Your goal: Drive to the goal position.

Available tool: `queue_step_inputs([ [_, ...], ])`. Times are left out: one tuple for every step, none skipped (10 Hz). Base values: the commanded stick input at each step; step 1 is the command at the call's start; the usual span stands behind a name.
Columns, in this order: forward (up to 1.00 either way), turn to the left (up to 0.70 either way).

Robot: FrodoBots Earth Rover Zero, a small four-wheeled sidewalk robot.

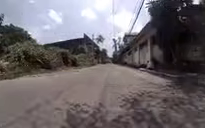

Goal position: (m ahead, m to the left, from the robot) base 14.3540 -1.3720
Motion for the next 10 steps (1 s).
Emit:
queue_step_inputs([
  [0.98, 0.0],
  [0.98, 0.0],
  [0.98, 0.0],
  [0.98, -0.28],
  [0.98, -0.37],
  [0.98, -0.35],
  [0.98, -0.29],
  [0.98, -0.06],
  [0.98, 0.0],
  [0.98, 0.0],
])
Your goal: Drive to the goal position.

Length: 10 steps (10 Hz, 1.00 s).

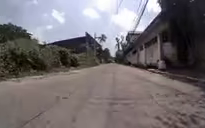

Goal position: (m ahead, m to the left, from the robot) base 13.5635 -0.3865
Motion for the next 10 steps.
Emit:
queue_step_inputs([
  [0.98, 0.0],
  [0.98, 0.0],
  [0.98, 0.0],
  [0.98, 0.0],
  [0.98, 0.0],
  [0.98, 0.0],
  [0.98, 0.0],
  [0.98, 0.0],
  [0.98, 0.0],
  [0.98, -0.02],
])
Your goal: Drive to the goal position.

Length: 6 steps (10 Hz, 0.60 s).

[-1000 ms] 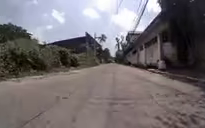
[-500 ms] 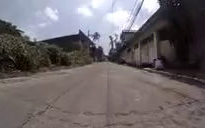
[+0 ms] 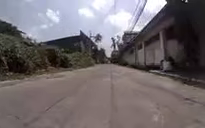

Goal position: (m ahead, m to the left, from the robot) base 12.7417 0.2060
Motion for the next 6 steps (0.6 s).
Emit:
queue_step_inputs([
  [0.98, -0.14],
  [0.98, -0.28],
  [0.98, -0.21],
  [0.98, -0.02],
  [0.98, 0.0],
  [0.98, 0.0],
])
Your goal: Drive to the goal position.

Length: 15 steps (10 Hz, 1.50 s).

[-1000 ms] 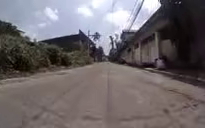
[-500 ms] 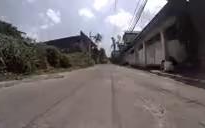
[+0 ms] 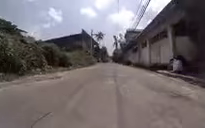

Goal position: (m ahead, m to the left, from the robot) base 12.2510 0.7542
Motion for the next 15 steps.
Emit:
queue_step_inputs([
  [0.98, 0.0],
  [0.98, 0.0],
  [0.98, 0.0],
  [0.98, 0.0],
  [0.98, -0.05],
  [0.98, -0.09],
  [0.98, -0.31],
  [0.98, -0.38],
  [0.98, -0.38],
  [0.98, -0.38],
  [0.98, -0.38],
  [0.98, -0.33],
  [0.98, -0.27],
  [0.98, -0.2],
  [0.98, -0.13],
])
